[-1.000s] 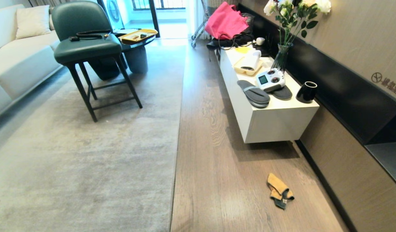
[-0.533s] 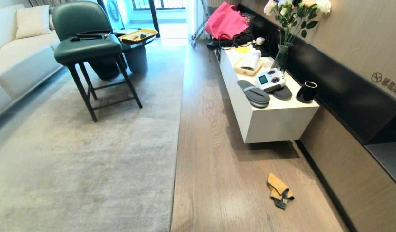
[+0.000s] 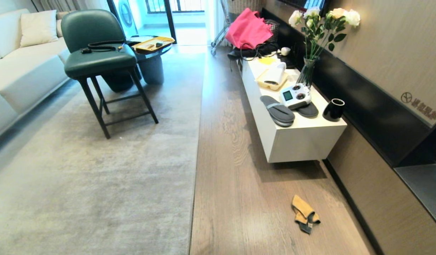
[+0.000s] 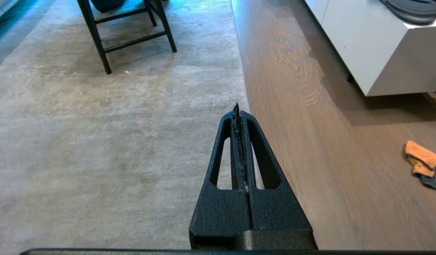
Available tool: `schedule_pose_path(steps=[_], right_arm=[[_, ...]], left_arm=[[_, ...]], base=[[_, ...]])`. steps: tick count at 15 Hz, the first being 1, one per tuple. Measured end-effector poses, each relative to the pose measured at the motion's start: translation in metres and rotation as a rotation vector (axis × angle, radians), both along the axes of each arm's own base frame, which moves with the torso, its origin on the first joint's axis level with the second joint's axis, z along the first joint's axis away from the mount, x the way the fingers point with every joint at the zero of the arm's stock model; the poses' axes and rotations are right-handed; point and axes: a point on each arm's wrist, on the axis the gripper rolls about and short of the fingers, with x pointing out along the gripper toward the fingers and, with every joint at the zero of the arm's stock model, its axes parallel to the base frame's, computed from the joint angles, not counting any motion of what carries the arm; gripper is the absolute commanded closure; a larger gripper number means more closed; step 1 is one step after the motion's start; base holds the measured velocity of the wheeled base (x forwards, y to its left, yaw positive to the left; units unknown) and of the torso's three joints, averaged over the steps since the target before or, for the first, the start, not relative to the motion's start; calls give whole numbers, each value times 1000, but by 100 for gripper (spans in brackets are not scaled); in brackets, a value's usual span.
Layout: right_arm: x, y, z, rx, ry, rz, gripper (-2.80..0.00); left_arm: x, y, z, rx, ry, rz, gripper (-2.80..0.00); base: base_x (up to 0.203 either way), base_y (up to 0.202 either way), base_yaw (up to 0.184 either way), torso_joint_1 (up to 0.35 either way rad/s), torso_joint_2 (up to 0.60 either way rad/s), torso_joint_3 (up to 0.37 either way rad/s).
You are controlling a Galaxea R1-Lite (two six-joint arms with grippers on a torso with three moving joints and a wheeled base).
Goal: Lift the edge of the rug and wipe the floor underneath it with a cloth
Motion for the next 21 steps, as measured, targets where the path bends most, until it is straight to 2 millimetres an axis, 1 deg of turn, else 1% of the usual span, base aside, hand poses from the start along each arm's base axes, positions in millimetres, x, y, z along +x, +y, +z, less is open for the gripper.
schedule_pose_path(steps=[4,10,21], right_arm=[[0,0,0,0,0,0,0],[0,0,0,0,0,0,0],[0,0,0,0,0,0,0]], left_arm=[[0,0,0,0,0,0,0],[0,0,0,0,0,0,0],[0,0,0,0,0,0,0]], base=[[0,0,0,28,-444,-404],[0,0,0,101,-466,-374],[0,0,0,175,-534,-359]])
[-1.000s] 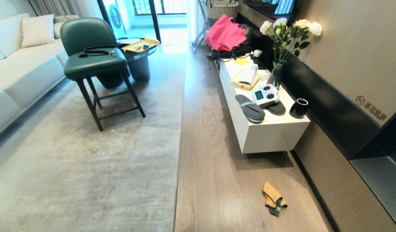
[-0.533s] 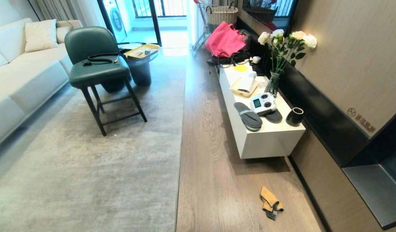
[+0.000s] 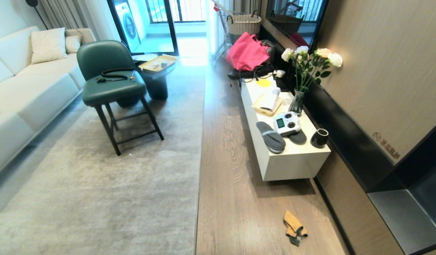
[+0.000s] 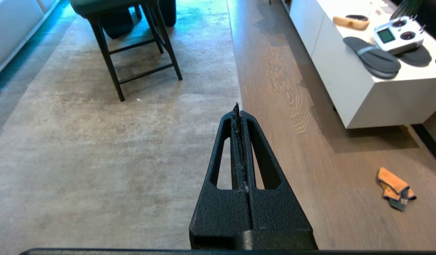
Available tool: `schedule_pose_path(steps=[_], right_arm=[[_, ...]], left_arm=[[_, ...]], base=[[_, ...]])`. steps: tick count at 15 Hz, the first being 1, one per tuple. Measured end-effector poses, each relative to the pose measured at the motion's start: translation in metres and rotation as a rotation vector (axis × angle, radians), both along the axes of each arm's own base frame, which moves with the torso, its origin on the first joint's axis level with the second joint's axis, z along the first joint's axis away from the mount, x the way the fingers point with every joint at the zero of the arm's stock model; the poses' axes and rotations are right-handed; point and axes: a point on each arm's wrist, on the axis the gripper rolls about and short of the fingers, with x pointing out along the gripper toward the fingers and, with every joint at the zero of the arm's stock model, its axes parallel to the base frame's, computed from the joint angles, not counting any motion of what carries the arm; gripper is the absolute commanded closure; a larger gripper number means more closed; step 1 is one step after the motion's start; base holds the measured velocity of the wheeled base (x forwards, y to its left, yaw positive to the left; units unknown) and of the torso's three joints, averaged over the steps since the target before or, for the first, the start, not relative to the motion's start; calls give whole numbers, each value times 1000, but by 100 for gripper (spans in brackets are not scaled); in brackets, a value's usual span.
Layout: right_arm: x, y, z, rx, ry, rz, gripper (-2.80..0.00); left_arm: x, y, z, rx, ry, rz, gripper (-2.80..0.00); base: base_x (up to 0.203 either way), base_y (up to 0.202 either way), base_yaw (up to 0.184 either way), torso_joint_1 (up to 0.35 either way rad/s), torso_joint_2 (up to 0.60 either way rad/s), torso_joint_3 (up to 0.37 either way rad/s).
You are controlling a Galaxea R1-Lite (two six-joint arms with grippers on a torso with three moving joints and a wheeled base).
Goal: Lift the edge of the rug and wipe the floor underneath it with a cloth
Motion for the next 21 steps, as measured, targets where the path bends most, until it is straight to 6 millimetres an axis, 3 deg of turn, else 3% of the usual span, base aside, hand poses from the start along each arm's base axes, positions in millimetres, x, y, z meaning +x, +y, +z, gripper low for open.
schedule_pose_path(steps=[8,21], right_arm=[[0,0,0,0,0,0,0],[0,0,0,1,0,0,0]], left_arm=[[0,0,0,0,0,-1,0],[0,0,0,0,0,0,0]], base=[[0,0,0,192,-474,-286],[0,0,0,130,-294,-165]])
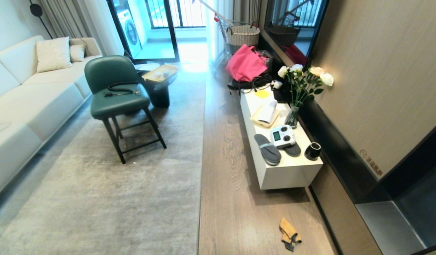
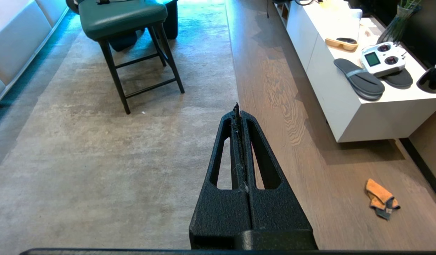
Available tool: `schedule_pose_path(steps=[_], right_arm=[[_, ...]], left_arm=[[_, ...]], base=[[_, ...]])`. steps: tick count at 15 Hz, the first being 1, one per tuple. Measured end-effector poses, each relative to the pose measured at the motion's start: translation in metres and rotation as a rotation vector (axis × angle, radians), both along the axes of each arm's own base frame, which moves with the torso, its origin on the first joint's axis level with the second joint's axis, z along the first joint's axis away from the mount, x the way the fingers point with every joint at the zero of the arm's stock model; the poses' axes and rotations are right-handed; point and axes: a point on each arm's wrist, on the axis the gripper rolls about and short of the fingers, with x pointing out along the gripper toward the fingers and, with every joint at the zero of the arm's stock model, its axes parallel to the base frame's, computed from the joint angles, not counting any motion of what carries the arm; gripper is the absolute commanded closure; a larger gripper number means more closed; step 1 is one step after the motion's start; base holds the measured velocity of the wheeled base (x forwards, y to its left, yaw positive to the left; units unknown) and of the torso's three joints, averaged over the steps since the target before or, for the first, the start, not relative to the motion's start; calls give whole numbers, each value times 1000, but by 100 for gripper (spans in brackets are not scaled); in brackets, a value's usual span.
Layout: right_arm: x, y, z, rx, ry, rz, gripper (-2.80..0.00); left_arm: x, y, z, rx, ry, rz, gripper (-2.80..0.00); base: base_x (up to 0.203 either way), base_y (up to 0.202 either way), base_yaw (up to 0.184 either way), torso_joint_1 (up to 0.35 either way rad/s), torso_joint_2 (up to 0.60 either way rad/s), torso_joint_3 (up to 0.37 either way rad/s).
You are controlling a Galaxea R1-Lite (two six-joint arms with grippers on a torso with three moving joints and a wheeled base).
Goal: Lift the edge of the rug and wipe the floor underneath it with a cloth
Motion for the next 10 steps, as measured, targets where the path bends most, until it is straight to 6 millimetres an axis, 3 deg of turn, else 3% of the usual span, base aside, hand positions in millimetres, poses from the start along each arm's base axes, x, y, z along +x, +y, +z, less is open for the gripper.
schedule_pose_path(steps=[10], right_arm=[[0,0,0,4,0,0,0]], left_arm=[[0,0,0,0,0,0,0]], base=[[0,0,0,0,0,0]])
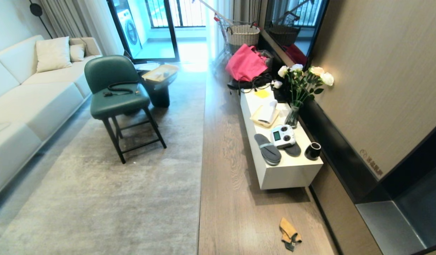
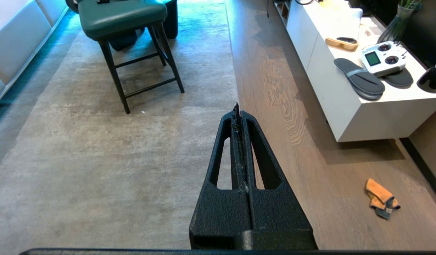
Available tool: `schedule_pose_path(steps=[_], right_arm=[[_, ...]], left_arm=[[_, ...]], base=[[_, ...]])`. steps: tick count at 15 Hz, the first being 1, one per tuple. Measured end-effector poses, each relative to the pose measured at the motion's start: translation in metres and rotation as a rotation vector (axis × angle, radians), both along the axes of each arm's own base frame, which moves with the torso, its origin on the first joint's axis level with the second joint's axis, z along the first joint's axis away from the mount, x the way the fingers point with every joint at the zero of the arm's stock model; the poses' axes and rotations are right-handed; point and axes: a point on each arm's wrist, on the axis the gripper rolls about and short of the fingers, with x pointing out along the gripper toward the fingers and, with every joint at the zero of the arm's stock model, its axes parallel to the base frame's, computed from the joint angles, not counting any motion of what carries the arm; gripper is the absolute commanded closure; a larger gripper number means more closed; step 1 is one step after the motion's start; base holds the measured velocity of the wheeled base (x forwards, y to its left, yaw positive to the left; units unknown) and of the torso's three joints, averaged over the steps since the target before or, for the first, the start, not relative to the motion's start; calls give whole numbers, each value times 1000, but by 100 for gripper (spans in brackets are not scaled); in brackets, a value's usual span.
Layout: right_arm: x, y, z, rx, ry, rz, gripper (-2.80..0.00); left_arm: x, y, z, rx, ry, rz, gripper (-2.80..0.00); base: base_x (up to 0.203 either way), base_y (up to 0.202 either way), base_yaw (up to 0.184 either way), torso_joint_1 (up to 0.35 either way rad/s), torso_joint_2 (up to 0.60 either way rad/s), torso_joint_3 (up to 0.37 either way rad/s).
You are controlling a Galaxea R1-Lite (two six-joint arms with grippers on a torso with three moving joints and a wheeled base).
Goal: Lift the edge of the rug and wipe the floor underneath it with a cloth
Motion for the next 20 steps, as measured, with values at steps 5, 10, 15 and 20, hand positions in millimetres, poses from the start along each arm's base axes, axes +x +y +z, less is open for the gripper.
schedule_pose_path(steps=[5,10,15,20], right_arm=[[0,0,0,0,0,0,0],[0,0,0,2,0,-1,0],[0,0,0,1,0,0,0],[0,0,0,2,0,0,0]], left_arm=[[0,0,0,0,0,0,0],[0,0,0,0,0,0,0],[0,0,0,0,0,0,0],[0,0,0,0,0,0,0]], base=[[0,0,0,0,0,0],[0,0,0,0,0,0],[0,0,0,0,0,0],[0,0,0,6,0,0]])
